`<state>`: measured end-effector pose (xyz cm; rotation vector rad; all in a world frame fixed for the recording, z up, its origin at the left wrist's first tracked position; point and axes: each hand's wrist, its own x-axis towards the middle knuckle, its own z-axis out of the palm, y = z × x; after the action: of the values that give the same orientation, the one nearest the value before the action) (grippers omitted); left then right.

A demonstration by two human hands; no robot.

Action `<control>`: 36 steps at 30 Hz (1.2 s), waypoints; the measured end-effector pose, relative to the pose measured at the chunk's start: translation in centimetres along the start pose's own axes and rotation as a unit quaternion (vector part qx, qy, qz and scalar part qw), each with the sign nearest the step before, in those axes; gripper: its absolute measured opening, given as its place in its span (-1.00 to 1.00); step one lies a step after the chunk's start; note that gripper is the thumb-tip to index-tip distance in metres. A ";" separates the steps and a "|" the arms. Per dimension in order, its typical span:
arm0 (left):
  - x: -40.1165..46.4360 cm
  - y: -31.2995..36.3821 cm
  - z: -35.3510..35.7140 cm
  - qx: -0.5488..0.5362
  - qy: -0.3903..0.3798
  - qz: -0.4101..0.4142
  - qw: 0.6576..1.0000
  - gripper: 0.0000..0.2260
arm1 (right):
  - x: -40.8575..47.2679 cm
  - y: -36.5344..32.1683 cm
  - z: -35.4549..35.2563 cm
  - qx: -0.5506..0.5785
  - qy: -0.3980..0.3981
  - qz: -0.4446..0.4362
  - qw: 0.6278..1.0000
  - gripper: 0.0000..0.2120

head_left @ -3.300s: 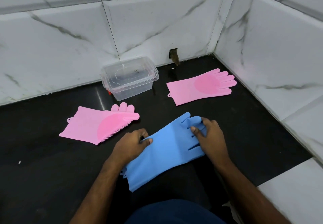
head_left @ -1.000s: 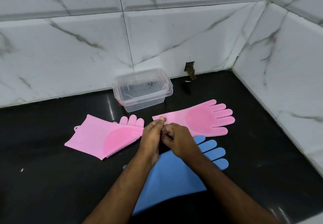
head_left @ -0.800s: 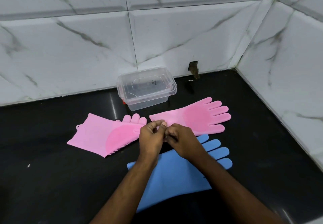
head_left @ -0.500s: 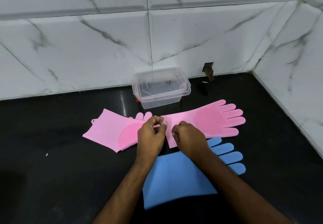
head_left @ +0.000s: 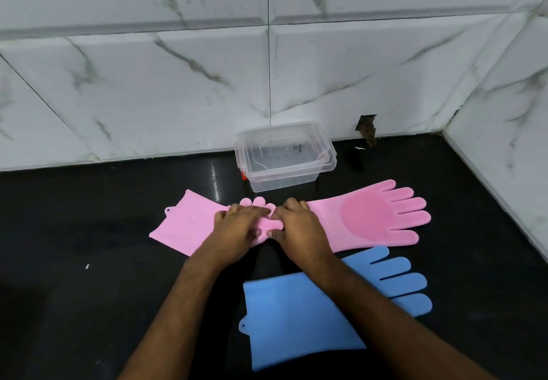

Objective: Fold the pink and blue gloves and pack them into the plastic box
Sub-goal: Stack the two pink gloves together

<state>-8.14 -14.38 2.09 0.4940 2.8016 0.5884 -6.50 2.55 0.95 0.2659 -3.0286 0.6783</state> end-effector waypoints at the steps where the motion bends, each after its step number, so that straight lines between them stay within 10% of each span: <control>1: 0.4 -0.5 -0.6 0.023 -0.008 -0.001 1.000 -0.59 | -0.1 0.0 -0.3 0.037 0.007 -0.015 0.999 -0.73; 7: -0.3 -1.3 -4.9 0.027 0.035 0.045 0.998 -0.73 | -2.3 -0.5 -3.3 0.278 -0.038 -0.090 0.956 -0.88; 12: -2.9 2.9 -8.2 -0.224 0.039 0.139 0.964 -0.64 | -3.9 -0.3 -7.7 0.335 -0.007 -0.096 0.937 -0.69; 17: -4.0 7.5 -10.4 -0.134 0.115 0.169 0.970 -0.60 | -5.7 2.6 -11.7 0.276 -0.080 -0.046 0.957 -0.66; 24: -3.1 11.7 -9.5 -0.065 -0.023 0.157 0.985 -0.70 | -7.1 6.3 -16.0 0.082 0.077 0.004 0.994 -0.94; 30: -3.9 12.4 -2.2 0.023 -0.005 0.153 0.988 -0.69 | -9.7 9.1 -14.2 -0.204 0.146 0.005 0.968 -0.79; 36: -5.4 12.7 2.7 -0.007 -0.071 0.165 0.984 -0.53 | -11.5 10.4 -11.6 0.048 0.091 0.154 0.983 -0.72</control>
<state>1.10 -4.56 5.96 0.9697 2.5949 0.6078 2.87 18.58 6.34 -0.2559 -2.8889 0.8156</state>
